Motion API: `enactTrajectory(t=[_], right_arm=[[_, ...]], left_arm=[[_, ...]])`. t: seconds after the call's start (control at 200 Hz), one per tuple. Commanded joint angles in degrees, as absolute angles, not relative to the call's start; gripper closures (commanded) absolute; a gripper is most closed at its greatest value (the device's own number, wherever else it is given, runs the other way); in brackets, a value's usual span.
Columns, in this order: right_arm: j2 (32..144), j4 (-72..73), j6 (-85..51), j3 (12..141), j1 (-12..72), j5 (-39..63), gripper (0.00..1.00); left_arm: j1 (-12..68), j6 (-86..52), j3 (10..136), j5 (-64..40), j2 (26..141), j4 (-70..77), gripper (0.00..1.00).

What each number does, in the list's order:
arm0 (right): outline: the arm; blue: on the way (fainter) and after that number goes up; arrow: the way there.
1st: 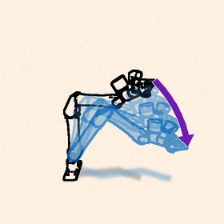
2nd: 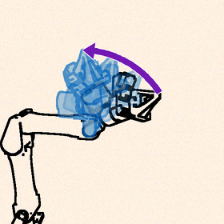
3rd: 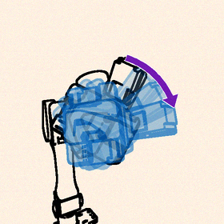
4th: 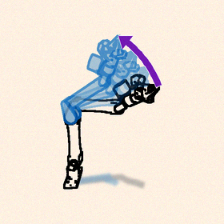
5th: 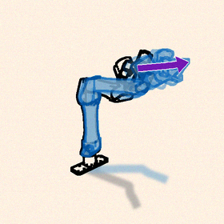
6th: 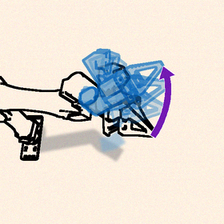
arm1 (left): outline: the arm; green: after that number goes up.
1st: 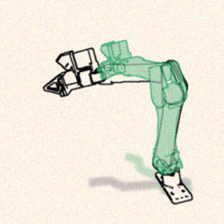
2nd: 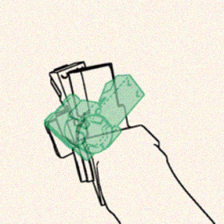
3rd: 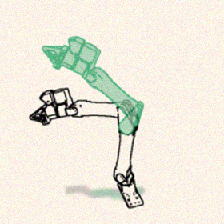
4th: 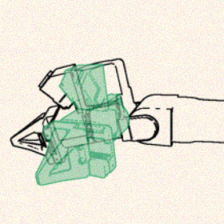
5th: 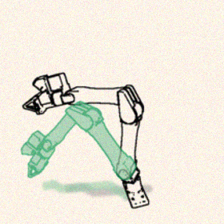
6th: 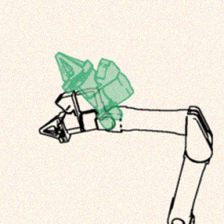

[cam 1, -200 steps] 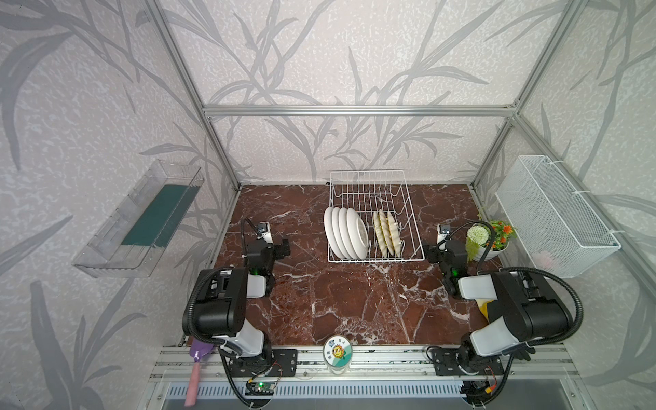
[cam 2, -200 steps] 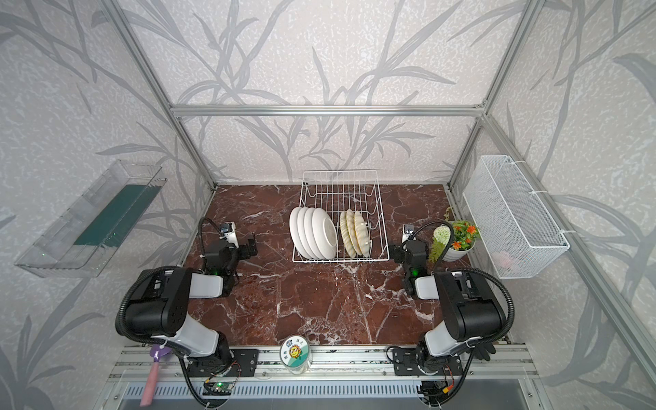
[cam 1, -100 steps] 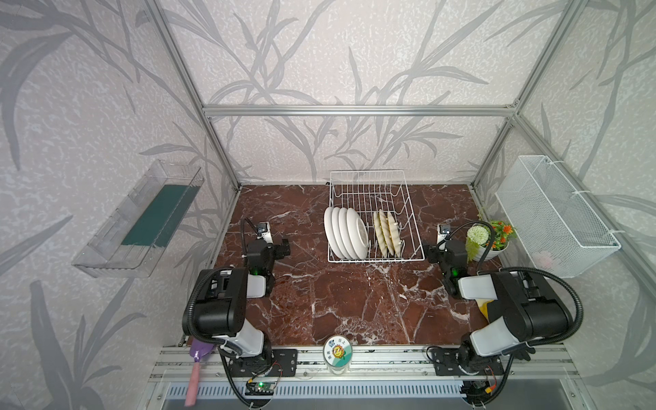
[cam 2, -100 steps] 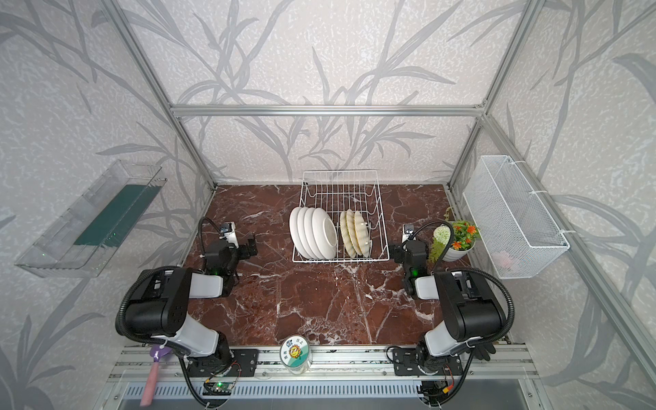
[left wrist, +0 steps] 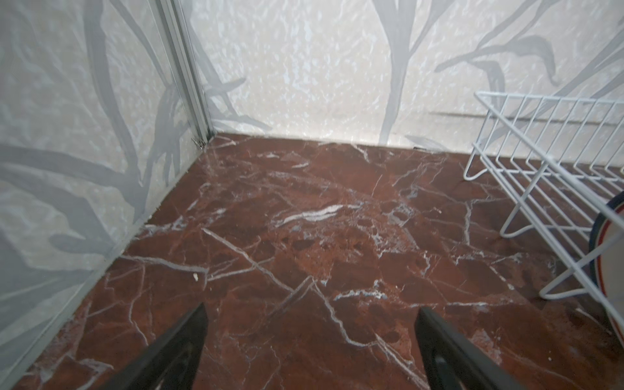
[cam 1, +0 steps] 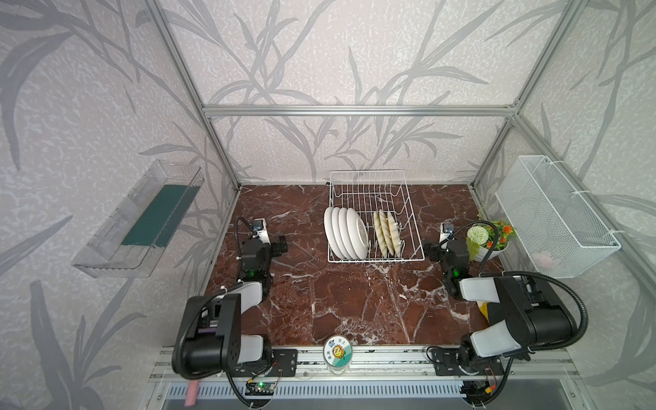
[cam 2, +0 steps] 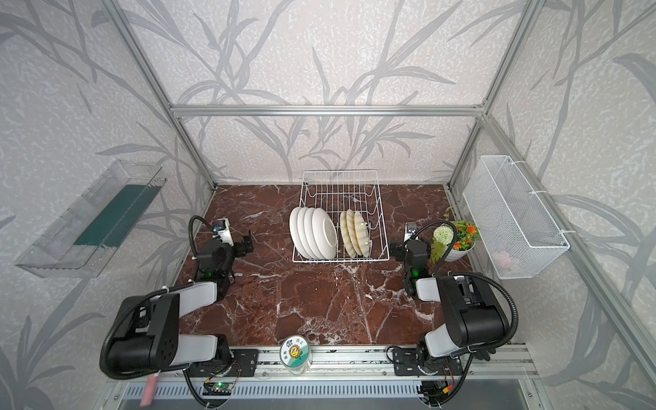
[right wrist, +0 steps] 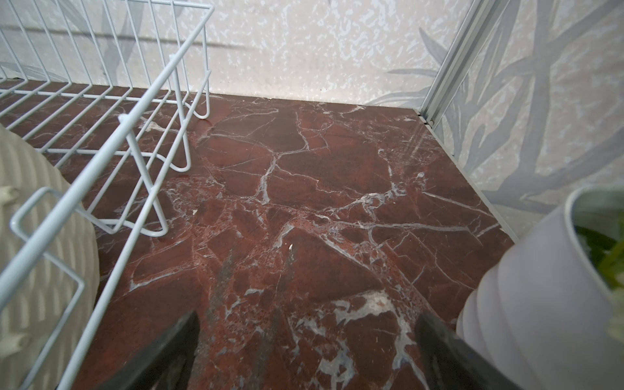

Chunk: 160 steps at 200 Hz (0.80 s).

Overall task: Unload the plates from the dish rack
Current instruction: Pick up a plate from the dish rack.

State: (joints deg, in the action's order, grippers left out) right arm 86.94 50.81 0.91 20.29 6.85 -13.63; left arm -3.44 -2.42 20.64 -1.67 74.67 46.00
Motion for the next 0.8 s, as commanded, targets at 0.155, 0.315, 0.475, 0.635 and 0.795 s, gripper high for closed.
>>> enactTrajectory(t=[0.155,0.315,0.475,0.635,0.795], right_arm=[[84.8,53.7,1.5,18.7,7.3,-13.4,0.01],[76.8,37.9,0.5,23.2,6.7,-13.8,0.01],[73.0,34.0,-0.6,24.9,6.7,-16.3,0.01],[68.8,26.2,-0.6,28.2,6.7,-18.4,0.01],[64.2,17.0,-0.7,32.9,6.7,-16.9,0.01]], left_arm=[[-2.9,-1.7,28.6,-4.3,64.4,30.1,0.02],[-2.9,-3.2,31.0,-9.1,62.5,25.2,0.02],[-2.9,-6.0,32.1,-12.3,63.0,24.9,0.02],[-2.9,-9.2,35.3,-16.4,63.2,21.7,0.02],[-2.8,-15.0,42.6,-20.7,64.2,11.1,0.01]])
